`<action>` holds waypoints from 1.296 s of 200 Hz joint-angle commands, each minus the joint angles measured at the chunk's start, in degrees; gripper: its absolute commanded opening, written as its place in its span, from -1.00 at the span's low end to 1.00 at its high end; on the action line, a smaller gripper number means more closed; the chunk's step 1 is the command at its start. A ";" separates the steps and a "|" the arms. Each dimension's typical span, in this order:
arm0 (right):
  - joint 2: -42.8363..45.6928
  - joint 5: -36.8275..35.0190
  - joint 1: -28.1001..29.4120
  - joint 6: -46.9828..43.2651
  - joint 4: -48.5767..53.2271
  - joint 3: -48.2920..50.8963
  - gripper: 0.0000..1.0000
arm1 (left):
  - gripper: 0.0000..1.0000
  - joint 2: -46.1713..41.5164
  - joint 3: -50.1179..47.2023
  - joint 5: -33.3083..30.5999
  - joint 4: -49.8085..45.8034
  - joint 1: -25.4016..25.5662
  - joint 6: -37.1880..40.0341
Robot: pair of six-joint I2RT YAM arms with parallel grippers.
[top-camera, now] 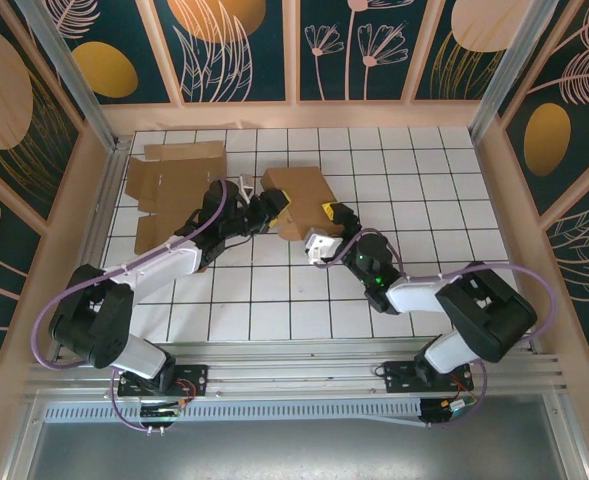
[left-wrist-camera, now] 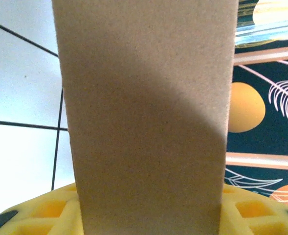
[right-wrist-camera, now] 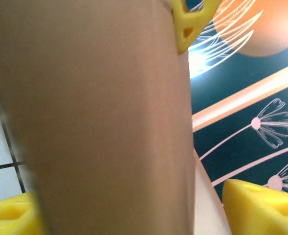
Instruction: Fold the paper box
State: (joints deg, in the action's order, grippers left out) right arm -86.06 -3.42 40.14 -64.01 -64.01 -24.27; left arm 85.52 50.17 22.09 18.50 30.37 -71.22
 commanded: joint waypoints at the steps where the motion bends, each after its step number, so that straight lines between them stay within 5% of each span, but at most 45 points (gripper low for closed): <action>1: -2.99 -2.83 0.38 -4.06 -8.06 -1.92 0.30 | -0.08 -2.24 -0.13 0.31 -2.81 0.13 -3.83; 42: -5.40 -5.66 1.22 -5.73 -11.34 -1.66 0.14 | 0.00 -3.29 -0.54 0.15 -2.03 0.13 -4.74; 79: 1.35 -5.94 1.52 -3.20 -7.05 1.44 0.10 | 0.69 -6.19 0.63 -3.38 -3.76 0.13 -1.69; 104: 11.01 -4.13 0.95 -0.84 12.14 1.05 0.05 | 0.85 -10.76 6.59 -13.39 -15.33 -0.07 9.07; 137: 21.26 4.05 -0.06 4.53 59.07 -12.01 0.01 | 0.94 -19.63 10.74 -28.03 -23.73 -0.05 29.12; 164: 18.09 12.23 0.20 10.63 95.58 -31.12 0.03 | 0.97 -27.14 6.53 -31.73 -22.42 -0.05 40.65; 188: 8.80 18.65 0.45 16.90 118.32 -46.88 0.04 | 0.98 -32.12 0.72 -29.64 -18.76 -0.06 45.32; 216: -0.77 12.63 -0.24 19.38 130.27 -56.47 0.03 | 0.98 -33.79 -2.67 -26.91 -17.01 -0.05 46.18; 259: -7.58 12.06 -3.42 14.57 131.07 -63.49 0.09 | 0.98 -33.63 -5.38 -23.50 -18.76 -0.05 42.83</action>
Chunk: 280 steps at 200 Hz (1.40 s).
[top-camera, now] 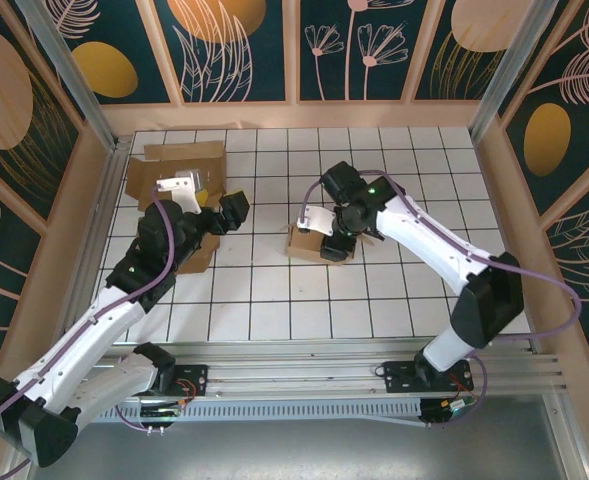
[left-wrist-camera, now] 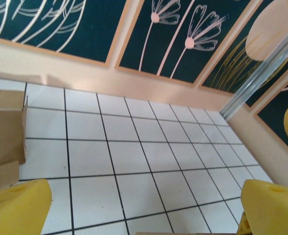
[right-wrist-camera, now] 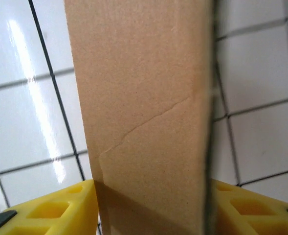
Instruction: Fold the paper box
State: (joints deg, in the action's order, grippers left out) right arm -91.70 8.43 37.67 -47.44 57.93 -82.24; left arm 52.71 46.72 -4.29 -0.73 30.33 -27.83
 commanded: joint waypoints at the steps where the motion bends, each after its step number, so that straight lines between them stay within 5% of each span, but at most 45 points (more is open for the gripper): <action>1: -2.19 0.29 -0.99 -2.15 9.09 -5.68 0.09 | 0.98 -0.88 -2.04 2.97 0.56 0.00 -0.73; 104: -14.39 5.07 -2.84 -10.22 6.76 -20.16 0.55 | 0.97 -0.49 -6.33 1.98 1.47 0.00 -3.22; 165: -9.81 3.26 -2.78 -6.33 1.42 -20.05 0.74 | 0.94 7.06 -1.40 12.25 -1.90 0.00 9.46; 197: 1.99 14.24 -8.92 8.37 -16.76 -9.71 0.68 | 0.83 12.23 4.53 16.97 -5.35 0.00 15.36; 231: 20.99 29.27 -22.45 39.24 -41.47 14.36 0.60 | 0.70 19.61 12.94 16.00 -12.05 -0.01 19.95; 254: 25.46 37.81 -30.99 52.88 -41.73 21.64 0.44 | 0.75 24.51 17.66 20.90 -16.74 -0.09 22.63; 280: 24.73 43.80 -33.67 54.09 -36.68 23.70 0.34 | 0.77 29.52 21.81 25.64 -20.60 -0.18 24.29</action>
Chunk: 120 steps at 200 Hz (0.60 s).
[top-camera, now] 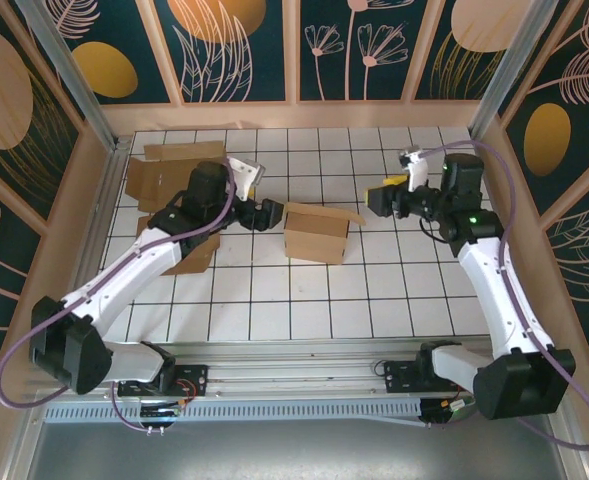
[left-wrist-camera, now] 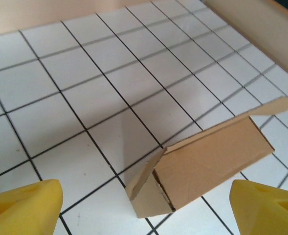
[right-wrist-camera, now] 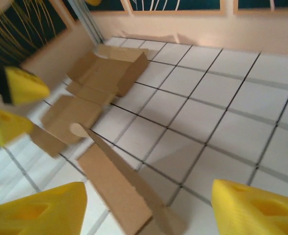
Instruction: Fold the paper box
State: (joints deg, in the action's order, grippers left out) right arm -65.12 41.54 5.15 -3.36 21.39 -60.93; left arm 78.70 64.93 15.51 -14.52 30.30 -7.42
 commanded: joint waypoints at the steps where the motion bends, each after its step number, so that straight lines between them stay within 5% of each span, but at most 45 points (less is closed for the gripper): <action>1: -1.94 10.77 -1.12 9.84 0.14 2.34 0.34 | 0.77 3.68 3.70 5.84 -6.86 -0.16 3.89; 74: -10.37 3.39 2.54 3.08 6.27 3.12 0.28 | 0.69 7.26 3.28 4.08 -1.49 -0.42 0.72; 120: -9.66 1.61 3.48 4.50 2.94 4.69 -0.09 | 0.49 7.35 0.47 7.11 2.64 -0.42 -0.75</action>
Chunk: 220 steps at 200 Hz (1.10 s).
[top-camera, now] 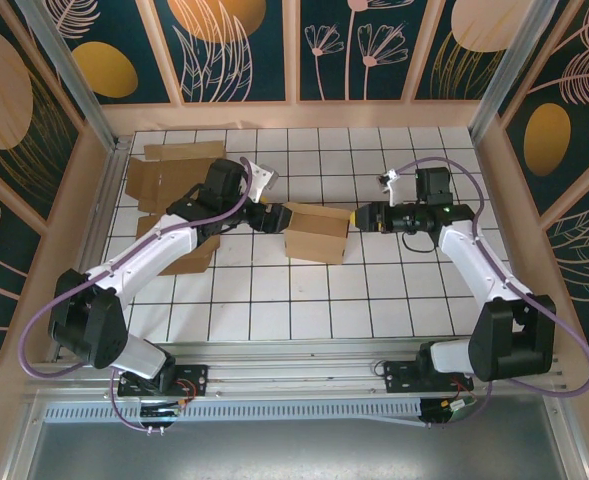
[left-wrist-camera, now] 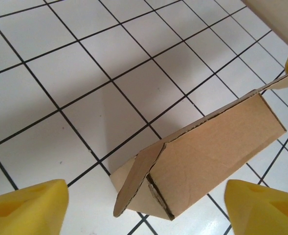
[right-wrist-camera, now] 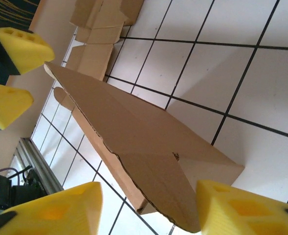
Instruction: Fold the paper box
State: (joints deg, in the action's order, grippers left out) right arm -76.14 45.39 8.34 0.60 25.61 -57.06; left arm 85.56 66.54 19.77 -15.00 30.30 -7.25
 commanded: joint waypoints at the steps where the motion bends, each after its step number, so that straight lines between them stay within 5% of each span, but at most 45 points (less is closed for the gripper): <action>1: 1.39 -2.28 0.33 0.63 -1.36 0.86 -0.10 | 0.48 0.49 -1.15 2.92 3.13 -0.42 -0.93; 65: 3.89 -4.81 0.54 3.59 -4.52 3.08 -0.49 | -0.05 1.83 -1.52 3.96 4.55 -0.42 -1.14; 198: 5.29 -12.84 6.48 11.53 -8.39 3.70 -0.74 | -0.96 2.42 -1.75 7.20 6.36 -0.33 -6.45; 220: 5.73 -13.78 6.74 13.17 -9.24 4.95 -0.75 | -0.99 2.43 -2.36 9.29 7.68 -0.08 -8.67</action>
State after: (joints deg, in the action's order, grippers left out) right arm -72.12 33.65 14.24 10.59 18.76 -53.87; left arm 88.16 65.01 24.71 -10.46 30.17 -12.78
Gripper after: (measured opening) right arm 0.128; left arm 0.046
